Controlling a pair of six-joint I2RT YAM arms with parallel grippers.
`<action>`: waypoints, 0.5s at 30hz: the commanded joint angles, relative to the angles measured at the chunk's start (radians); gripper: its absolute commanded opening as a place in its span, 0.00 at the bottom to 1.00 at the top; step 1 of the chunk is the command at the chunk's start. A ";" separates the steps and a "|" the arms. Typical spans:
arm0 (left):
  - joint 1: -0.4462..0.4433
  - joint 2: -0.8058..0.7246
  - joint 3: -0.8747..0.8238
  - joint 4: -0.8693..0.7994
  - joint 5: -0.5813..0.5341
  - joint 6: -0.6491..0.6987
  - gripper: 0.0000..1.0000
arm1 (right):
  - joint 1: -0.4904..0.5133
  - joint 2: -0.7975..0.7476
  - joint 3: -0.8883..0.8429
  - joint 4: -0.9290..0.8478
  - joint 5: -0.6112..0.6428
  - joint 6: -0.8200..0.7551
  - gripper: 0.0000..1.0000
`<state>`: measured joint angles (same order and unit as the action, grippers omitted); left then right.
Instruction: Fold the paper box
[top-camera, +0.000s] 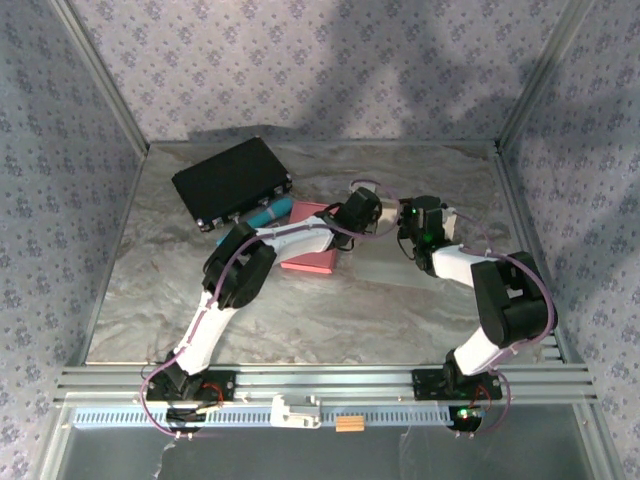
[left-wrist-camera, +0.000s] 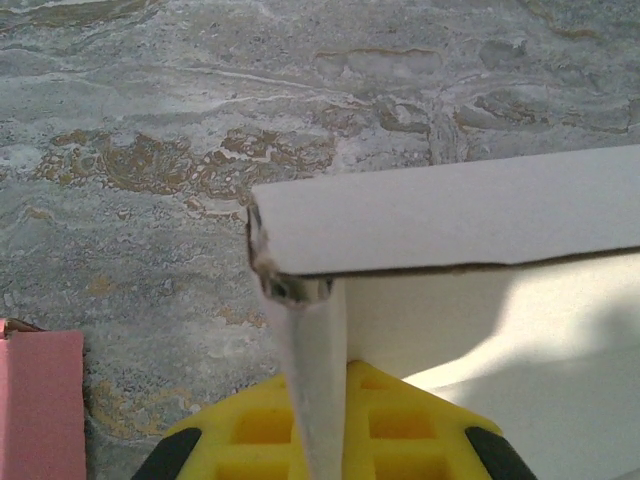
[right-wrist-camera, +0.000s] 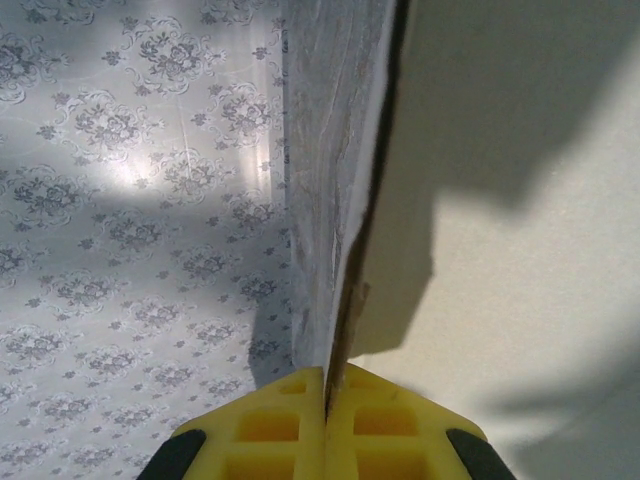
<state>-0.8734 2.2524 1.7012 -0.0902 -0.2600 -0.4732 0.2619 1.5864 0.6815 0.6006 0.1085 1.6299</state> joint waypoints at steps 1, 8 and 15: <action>0.005 0.058 0.047 -0.170 -0.073 -0.025 0.00 | 0.009 -0.043 0.028 -0.011 -0.014 -0.021 0.00; -0.001 0.053 0.061 -0.227 -0.108 -0.025 0.00 | 0.004 -0.049 0.049 -0.069 -0.022 -0.008 0.03; 0.015 0.006 0.083 -0.293 -0.034 -0.042 0.00 | -0.027 -0.143 0.202 -0.452 -0.050 -0.101 0.54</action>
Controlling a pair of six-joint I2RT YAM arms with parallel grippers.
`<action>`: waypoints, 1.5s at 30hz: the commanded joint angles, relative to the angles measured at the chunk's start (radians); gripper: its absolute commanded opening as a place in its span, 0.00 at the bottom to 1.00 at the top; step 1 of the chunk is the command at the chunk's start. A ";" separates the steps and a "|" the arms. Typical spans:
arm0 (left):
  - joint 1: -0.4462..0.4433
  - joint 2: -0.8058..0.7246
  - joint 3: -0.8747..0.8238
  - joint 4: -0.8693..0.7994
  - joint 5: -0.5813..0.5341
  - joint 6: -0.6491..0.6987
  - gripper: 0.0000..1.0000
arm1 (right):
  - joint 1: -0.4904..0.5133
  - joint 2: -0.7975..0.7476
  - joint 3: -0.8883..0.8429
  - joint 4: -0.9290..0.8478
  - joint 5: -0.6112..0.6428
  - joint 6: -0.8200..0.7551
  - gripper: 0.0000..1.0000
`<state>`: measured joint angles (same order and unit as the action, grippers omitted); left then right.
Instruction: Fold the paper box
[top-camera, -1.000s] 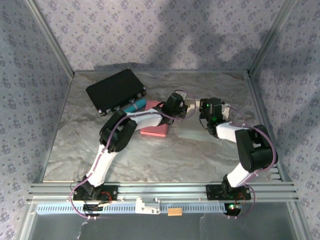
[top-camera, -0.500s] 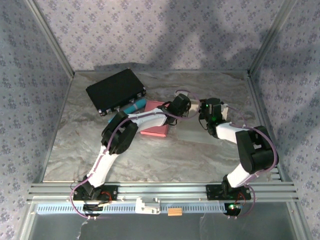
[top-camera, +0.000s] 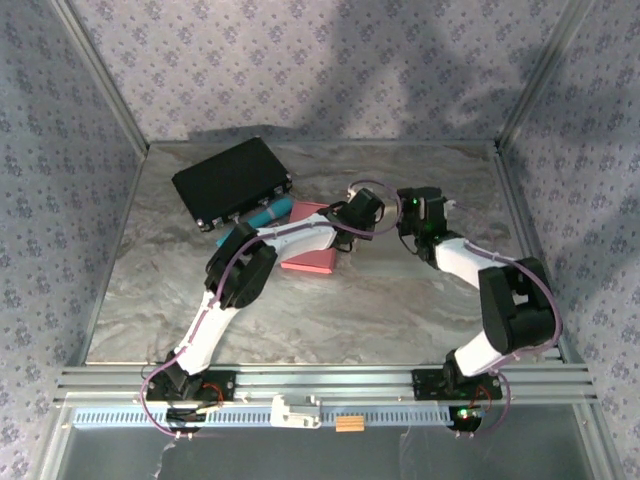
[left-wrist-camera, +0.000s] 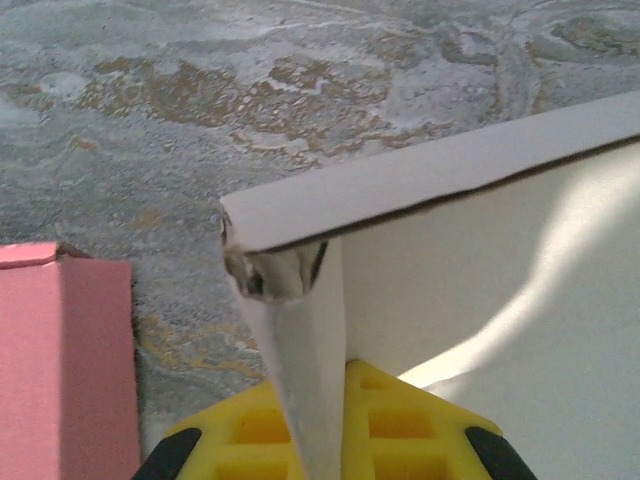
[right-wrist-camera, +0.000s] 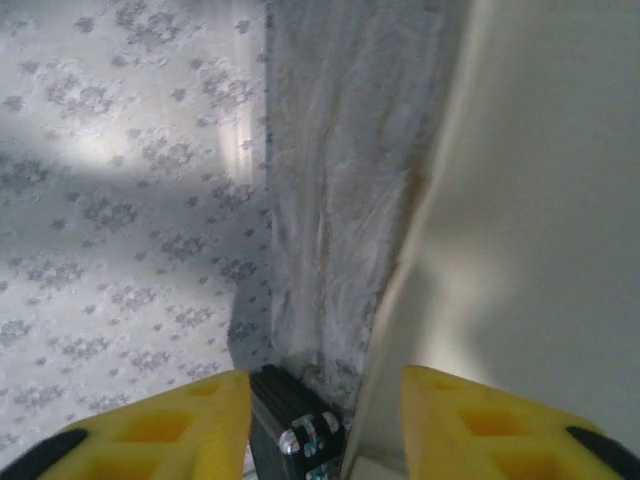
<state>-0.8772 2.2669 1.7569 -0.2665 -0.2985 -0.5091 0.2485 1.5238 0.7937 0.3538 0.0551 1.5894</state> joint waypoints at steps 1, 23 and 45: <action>0.022 -0.021 0.033 -0.137 0.017 -0.016 0.00 | -0.018 -0.105 0.134 -0.298 0.015 -0.089 0.61; 0.149 -0.559 -0.260 -0.399 0.295 0.122 0.00 | -0.060 -0.265 0.601 -1.190 -0.017 -0.741 0.66; 0.191 -0.801 -0.872 -0.222 0.115 -0.002 0.00 | 0.209 -0.248 0.491 -1.191 -0.033 -0.740 0.65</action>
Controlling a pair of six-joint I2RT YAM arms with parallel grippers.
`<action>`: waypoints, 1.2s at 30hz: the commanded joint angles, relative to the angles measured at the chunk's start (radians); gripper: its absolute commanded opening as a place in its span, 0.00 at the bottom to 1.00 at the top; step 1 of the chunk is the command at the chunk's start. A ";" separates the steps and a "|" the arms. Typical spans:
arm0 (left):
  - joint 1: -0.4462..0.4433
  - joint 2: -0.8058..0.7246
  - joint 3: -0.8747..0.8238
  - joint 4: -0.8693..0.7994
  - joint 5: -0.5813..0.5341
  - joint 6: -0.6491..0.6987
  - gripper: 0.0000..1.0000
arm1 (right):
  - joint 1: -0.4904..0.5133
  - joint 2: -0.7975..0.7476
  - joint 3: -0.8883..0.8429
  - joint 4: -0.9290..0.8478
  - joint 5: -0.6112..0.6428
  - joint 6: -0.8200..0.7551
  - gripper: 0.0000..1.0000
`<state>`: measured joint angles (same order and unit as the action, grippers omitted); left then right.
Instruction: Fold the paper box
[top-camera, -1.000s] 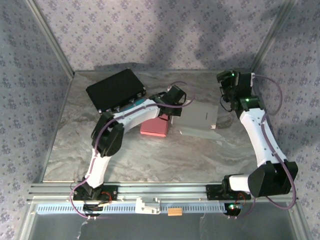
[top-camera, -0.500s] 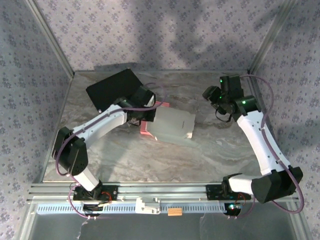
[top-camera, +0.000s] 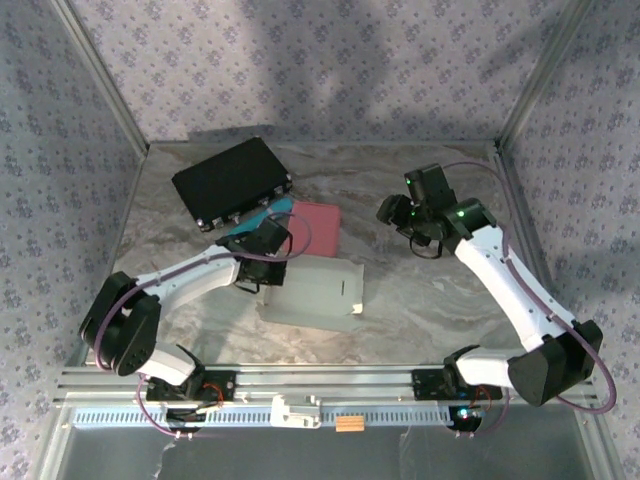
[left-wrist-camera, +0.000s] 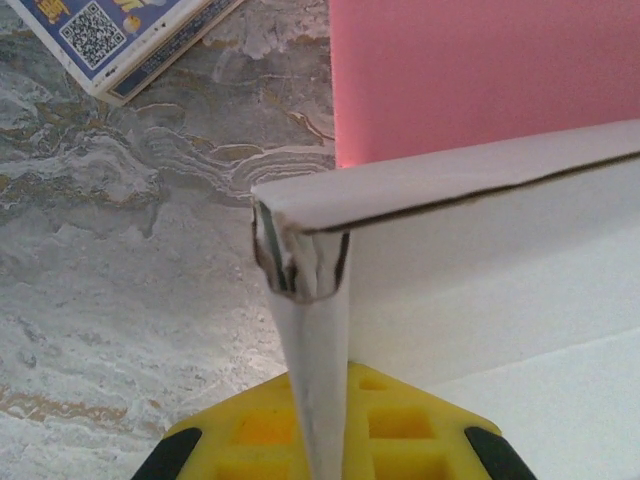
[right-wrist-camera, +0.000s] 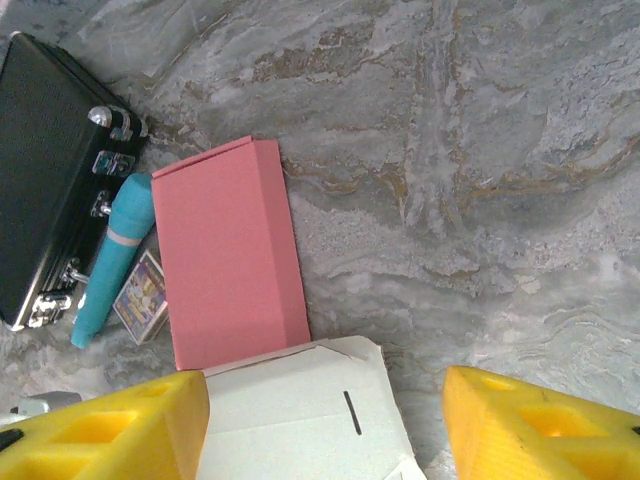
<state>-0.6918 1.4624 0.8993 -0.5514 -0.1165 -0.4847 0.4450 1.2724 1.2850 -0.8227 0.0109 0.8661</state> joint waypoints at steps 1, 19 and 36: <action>0.005 0.012 -0.010 0.066 -0.070 -0.026 0.00 | 0.016 0.006 0.003 -0.013 0.014 -0.017 0.65; -0.030 0.018 -0.009 0.064 -0.158 -0.018 0.00 | 0.089 0.131 -0.080 0.089 -0.076 0.092 0.62; -0.042 0.016 -0.018 0.098 -0.184 -0.039 0.00 | 0.082 0.525 0.105 0.226 -0.155 0.065 0.61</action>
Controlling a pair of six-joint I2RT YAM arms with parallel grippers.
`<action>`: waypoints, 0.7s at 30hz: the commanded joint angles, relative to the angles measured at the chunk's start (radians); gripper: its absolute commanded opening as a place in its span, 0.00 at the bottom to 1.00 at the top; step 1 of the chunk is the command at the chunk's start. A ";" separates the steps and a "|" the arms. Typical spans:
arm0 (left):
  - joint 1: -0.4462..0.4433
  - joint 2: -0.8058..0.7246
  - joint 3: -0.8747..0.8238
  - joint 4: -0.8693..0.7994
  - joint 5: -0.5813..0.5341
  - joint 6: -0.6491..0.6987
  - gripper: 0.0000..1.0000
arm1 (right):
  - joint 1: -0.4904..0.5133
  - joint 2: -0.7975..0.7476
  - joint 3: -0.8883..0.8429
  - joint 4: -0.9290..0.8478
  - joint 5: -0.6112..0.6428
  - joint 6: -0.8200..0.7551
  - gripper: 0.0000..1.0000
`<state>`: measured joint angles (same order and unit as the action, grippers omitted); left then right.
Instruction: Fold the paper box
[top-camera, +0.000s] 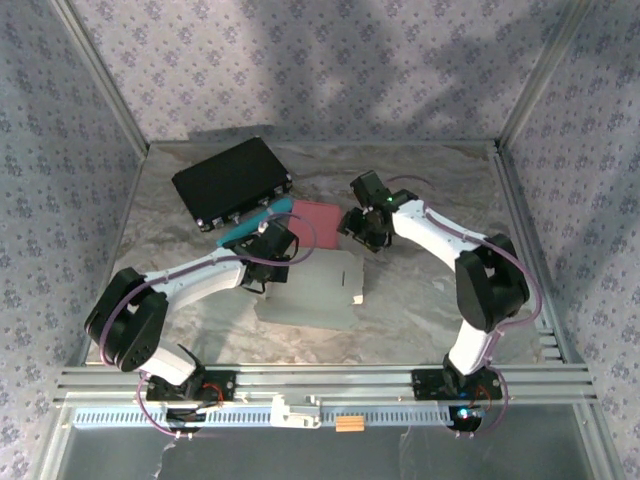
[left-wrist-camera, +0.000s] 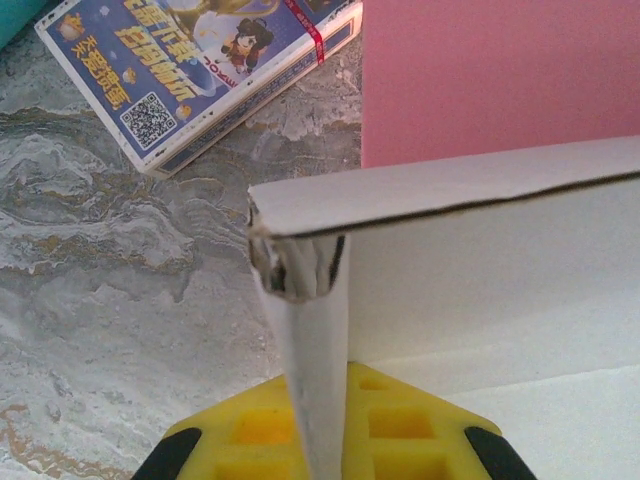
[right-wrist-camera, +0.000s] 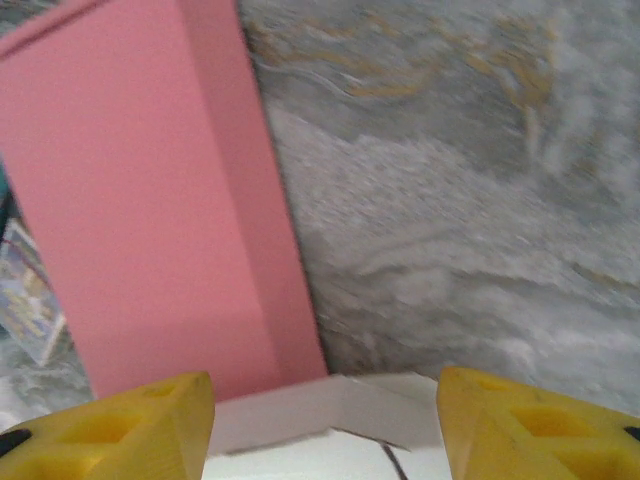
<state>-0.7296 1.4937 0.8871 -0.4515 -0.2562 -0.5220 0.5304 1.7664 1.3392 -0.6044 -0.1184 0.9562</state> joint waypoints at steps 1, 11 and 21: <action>-0.005 -0.015 -0.004 -0.001 -0.044 -0.002 0.00 | 0.001 0.037 0.048 0.008 -0.031 -0.026 0.60; -0.008 -0.002 0.014 0.001 -0.043 0.000 0.00 | 0.013 0.067 0.016 -0.001 -0.073 -0.043 0.60; -0.008 0.007 0.021 0.007 -0.043 -0.004 0.00 | 0.032 0.073 -0.004 -0.038 -0.084 -0.072 0.60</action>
<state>-0.7296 1.4940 0.8875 -0.4404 -0.2588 -0.5224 0.5617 1.8236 1.3510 -0.6106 -0.1883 0.9070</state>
